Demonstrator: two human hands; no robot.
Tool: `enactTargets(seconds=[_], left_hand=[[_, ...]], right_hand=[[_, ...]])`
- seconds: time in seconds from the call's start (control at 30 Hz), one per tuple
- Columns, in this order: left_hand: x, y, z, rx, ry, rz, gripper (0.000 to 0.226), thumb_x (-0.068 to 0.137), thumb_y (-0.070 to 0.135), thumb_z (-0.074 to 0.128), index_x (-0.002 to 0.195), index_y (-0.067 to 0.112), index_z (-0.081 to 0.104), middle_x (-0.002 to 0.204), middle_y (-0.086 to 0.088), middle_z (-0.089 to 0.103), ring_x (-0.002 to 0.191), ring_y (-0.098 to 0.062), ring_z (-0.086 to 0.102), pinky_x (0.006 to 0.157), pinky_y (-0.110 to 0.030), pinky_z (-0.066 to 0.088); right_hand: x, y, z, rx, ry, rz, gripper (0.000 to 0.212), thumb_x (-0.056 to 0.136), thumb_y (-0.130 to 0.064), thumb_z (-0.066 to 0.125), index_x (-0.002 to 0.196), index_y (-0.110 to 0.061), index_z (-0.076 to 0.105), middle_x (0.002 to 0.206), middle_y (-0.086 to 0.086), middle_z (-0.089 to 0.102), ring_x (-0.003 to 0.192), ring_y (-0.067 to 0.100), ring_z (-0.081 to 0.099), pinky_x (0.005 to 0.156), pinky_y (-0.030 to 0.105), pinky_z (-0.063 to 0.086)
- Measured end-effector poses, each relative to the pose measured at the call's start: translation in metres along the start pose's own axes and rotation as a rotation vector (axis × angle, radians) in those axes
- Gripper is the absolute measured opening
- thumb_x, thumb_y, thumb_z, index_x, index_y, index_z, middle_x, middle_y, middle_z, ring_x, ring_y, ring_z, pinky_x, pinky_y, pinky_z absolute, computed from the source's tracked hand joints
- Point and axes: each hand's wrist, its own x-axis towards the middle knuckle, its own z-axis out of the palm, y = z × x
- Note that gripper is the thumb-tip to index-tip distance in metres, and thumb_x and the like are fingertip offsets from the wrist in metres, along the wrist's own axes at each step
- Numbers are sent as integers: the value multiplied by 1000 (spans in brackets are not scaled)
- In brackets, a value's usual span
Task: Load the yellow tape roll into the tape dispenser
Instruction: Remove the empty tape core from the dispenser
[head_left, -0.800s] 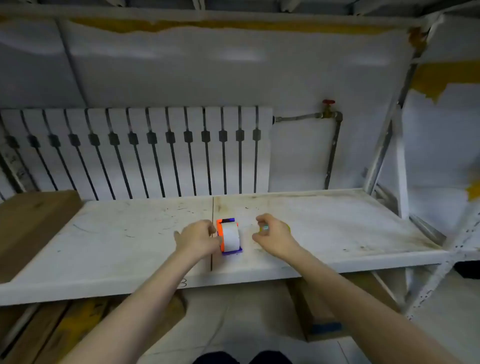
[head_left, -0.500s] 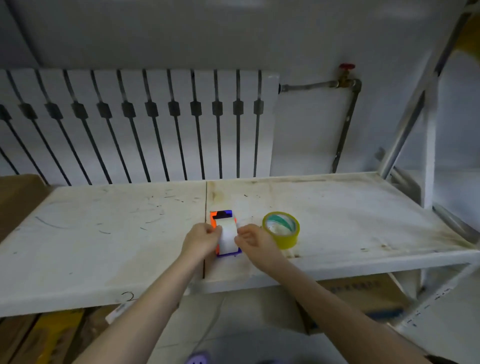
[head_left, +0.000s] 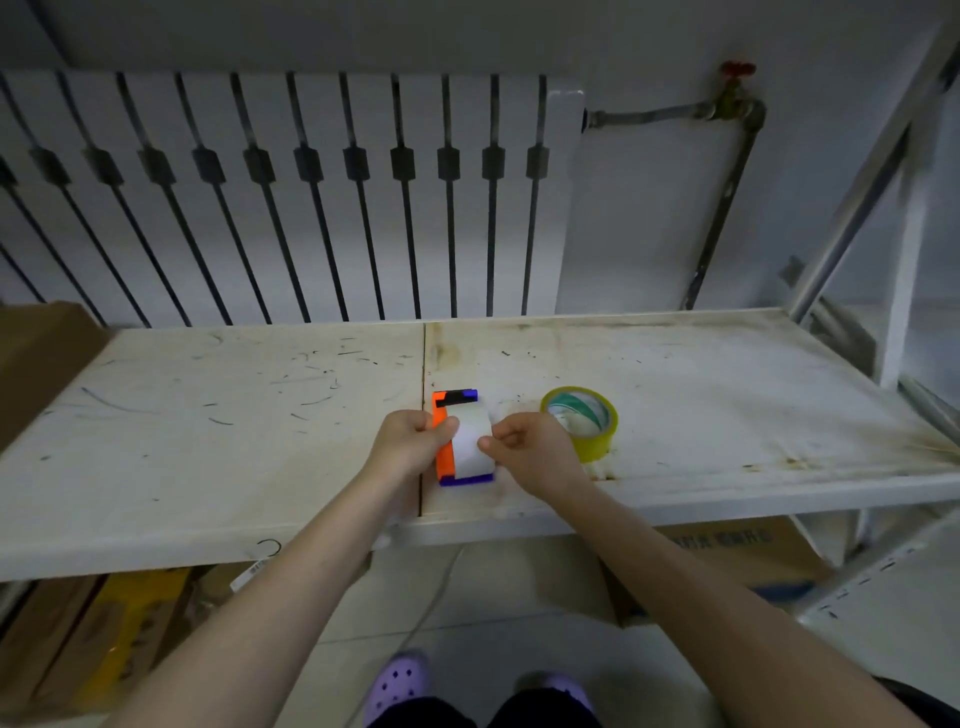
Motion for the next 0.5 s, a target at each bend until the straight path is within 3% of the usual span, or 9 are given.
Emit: enactTargets(seconds=[0.1, 0.23, 0.3, 0.4, 0.5], left_hand=[[-10, -1, -1, -33, -5, 8, 32, 88, 27, 60, 65, 9, 46, 70, -13, 42, 67, -23, 39, 66, -31, 31], [-20, -6, -2, 11, -29, -6, 41, 90, 26, 59, 57, 15, 36, 62, -8, 34, 58, -20, 32, 57, -29, 25], [-22, -10, -4, 13, -46, -15, 40, 89, 26, 60, 58, 16, 37, 67, -11, 38, 63, -21, 35, 59, -29, 27], [-23, -11, -9, 42, -79, -37, 31, 86, 29, 64, 66, 12, 48, 75, -13, 49, 71, -23, 46, 68, -31, 37], [-21, -6, -13, 216, -24, 18, 27, 80, 32, 70, 82, 10, 54, 86, -9, 59, 86, -30, 60, 78, -37, 48]], right_hand=[[-6, -1, -1, -23, 8, -6, 17, 82, -26, 69, 81, -8, 67, 81, 16, 70, 79, 27, 64, 76, 34, 51], [-13, 5, 3, 67, -96, 42, 19, 84, -22, 67, 73, -14, 54, 71, 5, 53, 70, 17, 49, 69, 30, 44], [-15, 8, 1, 212, -147, 114, 21, 81, -24, 71, 89, -15, 54, 85, 0, 56, 84, 16, 54, 74, 28, 47], [-15, 10, -3, 325, -293, 176, 73, 74, -24, 79, 134, -12, 39, 127, -2, 49, 117, 19, 53, 83, 28, 51], [-11, 13, -1, 263, -321, 115, 79, 68, -21, 83, 135, -13, 42, 136, 3, 52, 119, 20, 55, 91, 37, 54]])
